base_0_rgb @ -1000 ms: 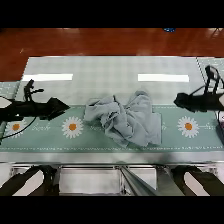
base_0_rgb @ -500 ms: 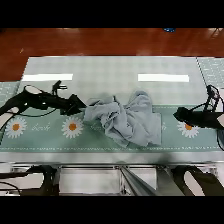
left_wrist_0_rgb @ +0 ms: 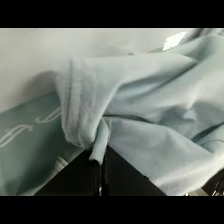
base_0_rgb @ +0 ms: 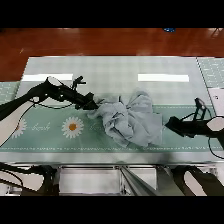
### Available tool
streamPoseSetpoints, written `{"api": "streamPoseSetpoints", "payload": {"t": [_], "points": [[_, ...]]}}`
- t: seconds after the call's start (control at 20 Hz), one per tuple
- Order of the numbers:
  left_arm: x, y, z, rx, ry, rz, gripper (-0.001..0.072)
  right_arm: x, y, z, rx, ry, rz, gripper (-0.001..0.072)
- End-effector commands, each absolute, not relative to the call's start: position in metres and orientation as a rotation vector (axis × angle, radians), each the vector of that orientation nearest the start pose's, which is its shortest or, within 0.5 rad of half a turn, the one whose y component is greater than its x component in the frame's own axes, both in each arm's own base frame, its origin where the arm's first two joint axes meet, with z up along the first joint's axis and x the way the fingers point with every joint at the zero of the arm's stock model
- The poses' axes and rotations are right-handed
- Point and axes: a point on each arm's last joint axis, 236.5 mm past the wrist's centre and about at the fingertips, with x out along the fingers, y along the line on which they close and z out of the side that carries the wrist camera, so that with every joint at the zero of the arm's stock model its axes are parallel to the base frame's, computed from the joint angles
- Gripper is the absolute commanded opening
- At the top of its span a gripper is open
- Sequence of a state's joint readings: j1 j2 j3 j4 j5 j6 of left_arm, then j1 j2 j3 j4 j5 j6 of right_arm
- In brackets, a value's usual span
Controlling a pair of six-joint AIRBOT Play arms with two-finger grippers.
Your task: Fold the shirts.
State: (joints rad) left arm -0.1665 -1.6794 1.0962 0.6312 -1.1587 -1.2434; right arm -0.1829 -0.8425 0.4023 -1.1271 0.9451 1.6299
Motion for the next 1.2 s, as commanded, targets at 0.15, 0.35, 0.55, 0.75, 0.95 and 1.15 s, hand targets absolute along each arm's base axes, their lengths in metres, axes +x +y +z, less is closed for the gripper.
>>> {"api": "streamPoseSetpoints", "payload": {"t": [0.15,0.35,0.55,0.75,0.95,1.15], "points": [[0.341,-0.242,-0.070,-0.599,1.568,-0.746,0.0018,0.227,0.089,-0.112,0.839,1.409,0.070,0.0368],[0.342,-0.242,-0.071,-0.600,1.564,-0.743,0.0018,0.248,0.135,-0.110,0.885,1.376,0.236,0.0194],[0.372,-0.227,-0.035,-0.602,1.469,-0.763,0.0018,0.307,0.167,-0.046,0.774,1.237,0.492,0.0021],[0.442,-0.187,0.096,-0.583,1.102,-0.789,0.0018,0.401,0.138,0.108,0.564,0.900,0.529,0.0021],[0.468,-0.135,0.303,-0.535,0.564,-0.767,0.0017,0.424,0.101,0.303,0.252,0.534,0.471,0.0021],[0.407,-0.102,0.448,-0.346,0.213,-0.719,0.0018,0.368,0.082,0.456,0.068,0.209,0.395,0.0021]]}}
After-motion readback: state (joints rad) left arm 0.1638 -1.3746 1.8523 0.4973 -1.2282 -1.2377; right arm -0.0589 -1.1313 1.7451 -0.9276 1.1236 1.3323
